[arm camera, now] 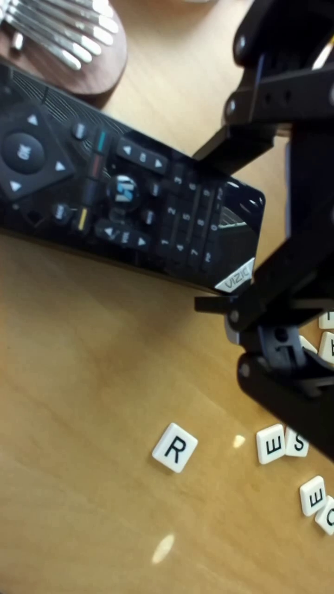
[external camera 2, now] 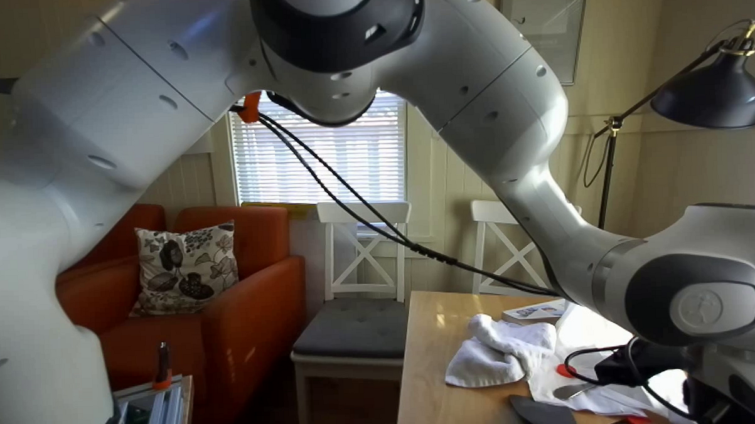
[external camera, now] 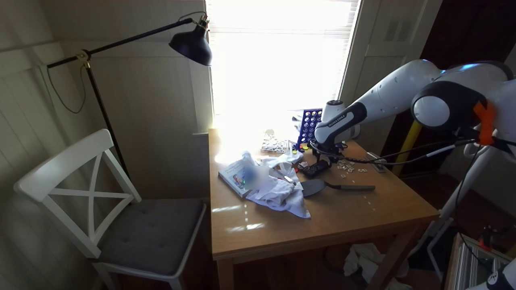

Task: Move the remote to the left

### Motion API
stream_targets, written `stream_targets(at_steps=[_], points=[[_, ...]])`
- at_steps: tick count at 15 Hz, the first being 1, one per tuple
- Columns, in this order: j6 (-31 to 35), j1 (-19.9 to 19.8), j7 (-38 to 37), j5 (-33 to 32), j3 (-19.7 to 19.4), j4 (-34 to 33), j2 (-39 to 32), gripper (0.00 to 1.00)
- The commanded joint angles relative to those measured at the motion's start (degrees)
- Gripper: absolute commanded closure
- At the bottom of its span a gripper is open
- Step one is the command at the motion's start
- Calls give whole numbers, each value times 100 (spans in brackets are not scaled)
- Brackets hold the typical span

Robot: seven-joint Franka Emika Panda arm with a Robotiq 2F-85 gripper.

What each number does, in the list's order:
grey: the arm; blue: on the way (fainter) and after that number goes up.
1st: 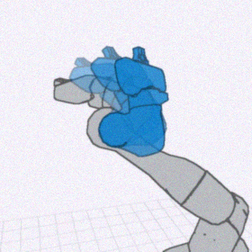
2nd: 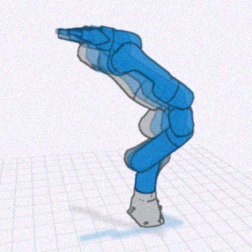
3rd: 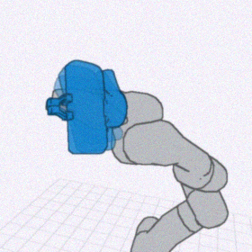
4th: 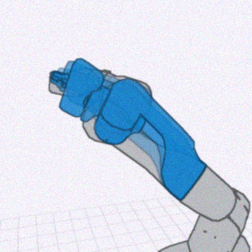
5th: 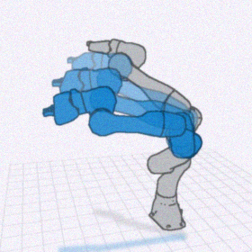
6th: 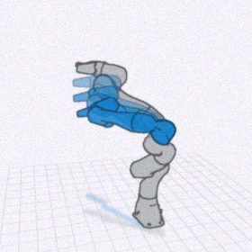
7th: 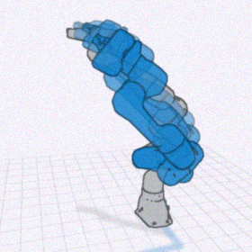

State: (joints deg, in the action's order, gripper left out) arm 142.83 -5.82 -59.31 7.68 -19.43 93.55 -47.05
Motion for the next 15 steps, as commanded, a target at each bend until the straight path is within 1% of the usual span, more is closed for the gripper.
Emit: stream_targets(at_steps=[1,5,7,10,12,15], points=[[-149,-49,-33,-49,30,55,211,58],[-365,-335,551,150,302,507,1029,58],[-612,-564,1229,339,640,631,1401,58],[-1186,-756,1954,718,950,658,1768,58],[-1575,-772,2187,892,1003,624,1885,58],[-1933,-749,2333,996,974,554,1923,58]])
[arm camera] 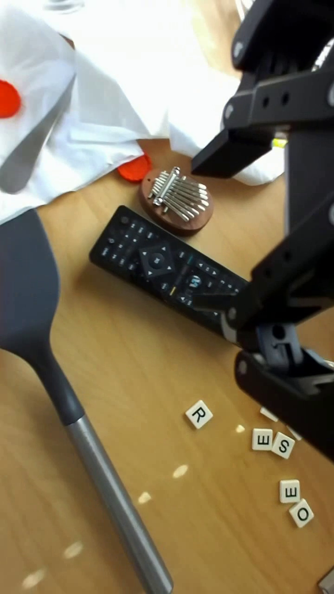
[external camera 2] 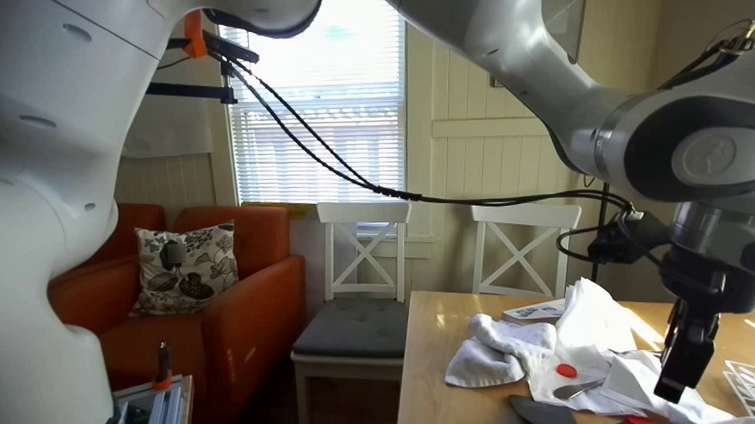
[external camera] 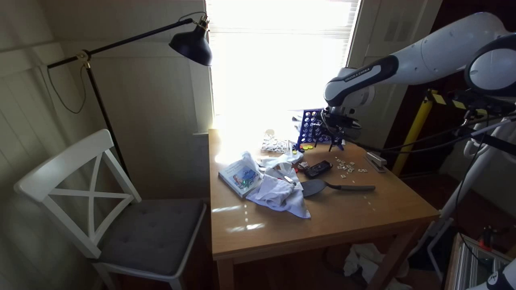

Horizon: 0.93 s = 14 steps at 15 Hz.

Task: Move the remote to the left

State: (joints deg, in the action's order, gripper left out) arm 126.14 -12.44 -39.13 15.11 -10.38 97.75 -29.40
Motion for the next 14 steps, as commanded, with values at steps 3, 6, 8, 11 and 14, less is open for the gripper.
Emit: stream_targets(at_steps=[3,6,8,11,14], points=[[513,147,-467,14,-270,244,-20,58],[1327,264,-1143,-104,-499,268,-421,3],[1732,332,-1674,-71,-620,210,-748,0],[1924,573,-2660,-246,-932,-16,-1331,0],[1787,697,-3410,-336,-1084,-215,-1711,0]])
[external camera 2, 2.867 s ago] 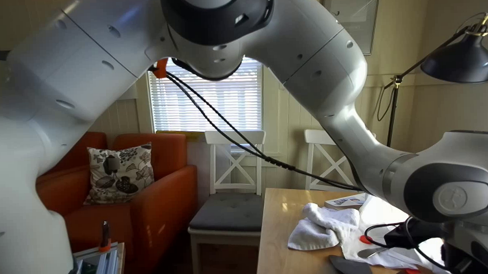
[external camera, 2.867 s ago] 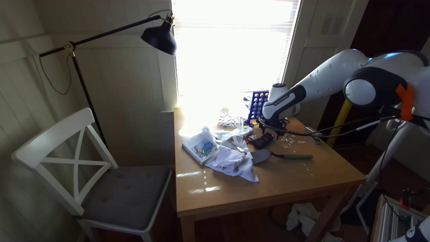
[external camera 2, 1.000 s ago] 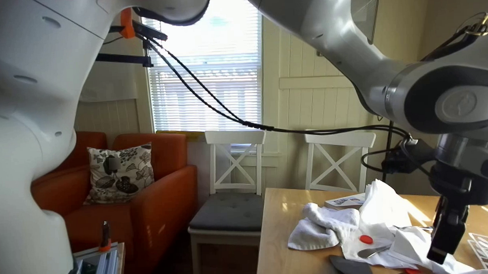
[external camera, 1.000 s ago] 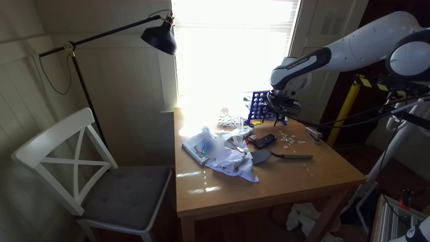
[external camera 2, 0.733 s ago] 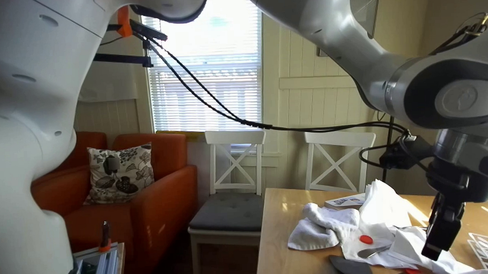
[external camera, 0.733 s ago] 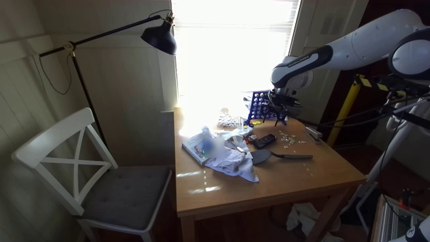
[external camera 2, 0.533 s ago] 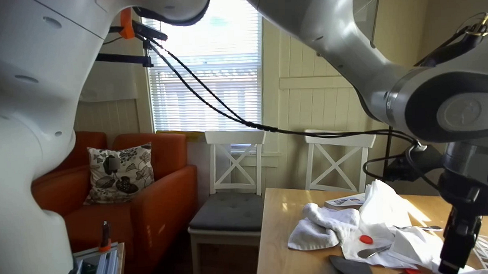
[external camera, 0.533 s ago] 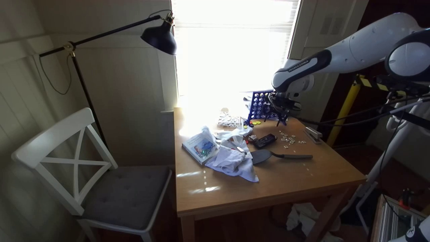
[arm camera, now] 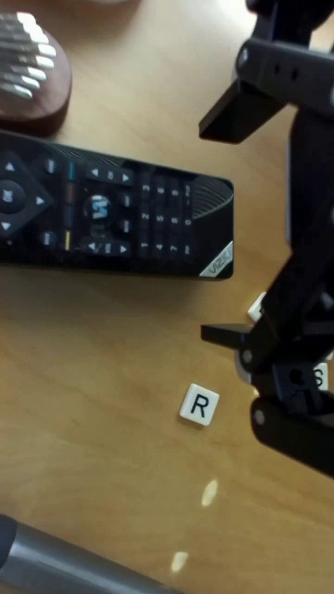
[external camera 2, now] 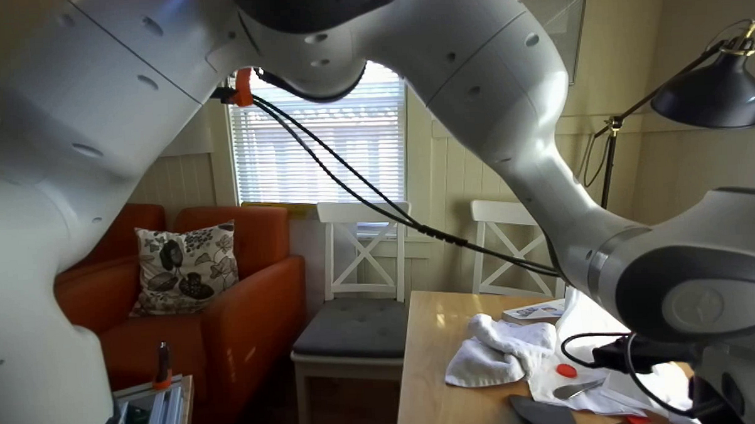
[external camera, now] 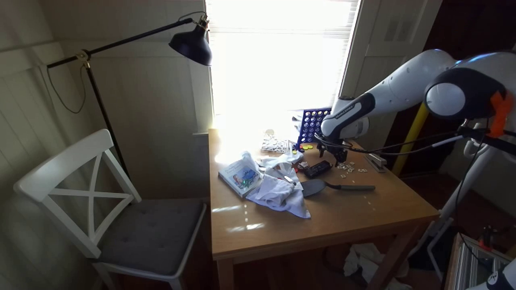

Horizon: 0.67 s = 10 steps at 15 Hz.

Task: Move the remote to the left

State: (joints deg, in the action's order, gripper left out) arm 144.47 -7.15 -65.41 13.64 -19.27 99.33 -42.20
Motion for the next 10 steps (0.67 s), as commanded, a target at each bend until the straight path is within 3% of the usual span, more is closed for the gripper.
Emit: stream_targets(at_steps=[1,4,5,6,10], points=[[-118,161,-914,-219,-202,-448,-512,0],[-285,96,-1087,-279,-146,-642,-698,0],[-329,77,-1113,-294,-137,-688,-732,25],[-390,52,-1113,-309,-125,-747,-759,26],[-502,-6,-1083,-363,-94,-852,-733,55]])
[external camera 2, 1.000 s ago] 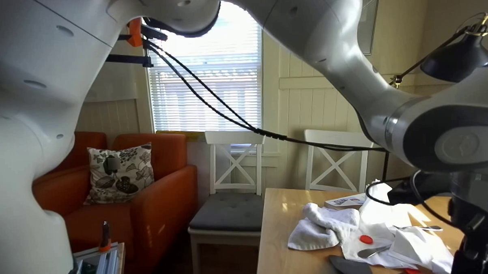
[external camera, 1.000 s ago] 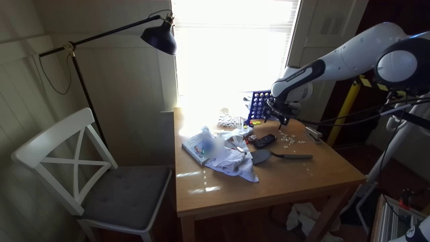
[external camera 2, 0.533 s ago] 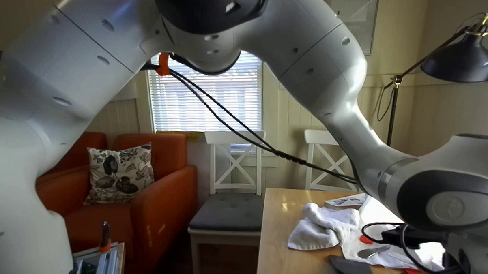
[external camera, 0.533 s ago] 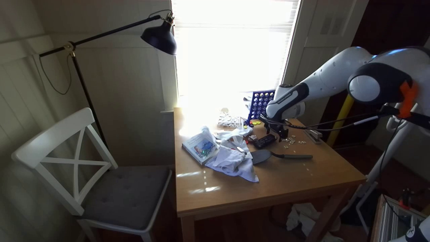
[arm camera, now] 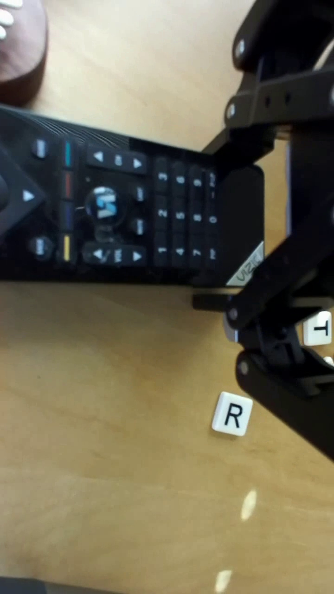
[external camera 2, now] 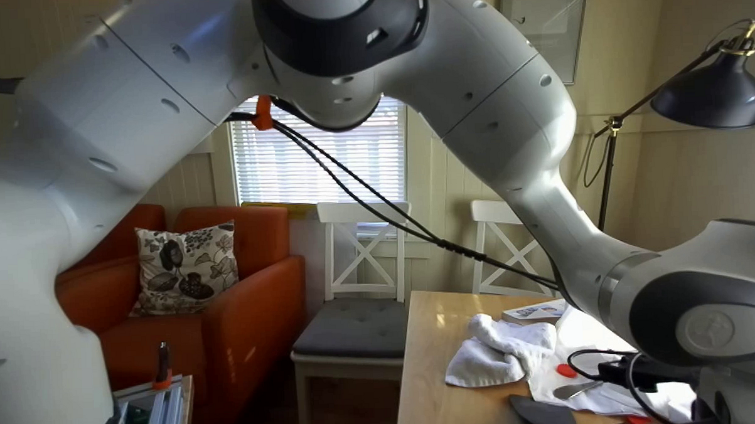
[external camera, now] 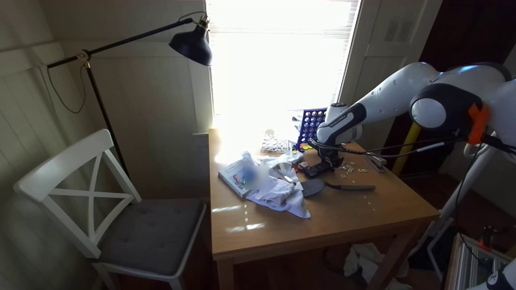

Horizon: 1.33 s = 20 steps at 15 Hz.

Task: Move the remote to the left

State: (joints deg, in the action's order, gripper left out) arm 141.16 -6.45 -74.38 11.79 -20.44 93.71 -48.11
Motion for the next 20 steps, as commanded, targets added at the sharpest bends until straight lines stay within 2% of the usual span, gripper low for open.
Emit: stream_targets(at_steps=[1,5,8,11,13,16,19,20], points=[[-156,-78,-181,-186,22,-283,-113,62],[-229,-123,24,-213,89,-112,189,64],[-245,-525,1070,150,613,418,1092,64],[-693,-731,1868,351,926,493,1646,64],[-1033,-628,2261,292,1036,484,1908,64],[-1375,-181,2480,1,1169,520,2130,64],[-1528,208,2771,13,1445,649,2197,64],[-1681,203,3030,77,1522,572,2143,64]])
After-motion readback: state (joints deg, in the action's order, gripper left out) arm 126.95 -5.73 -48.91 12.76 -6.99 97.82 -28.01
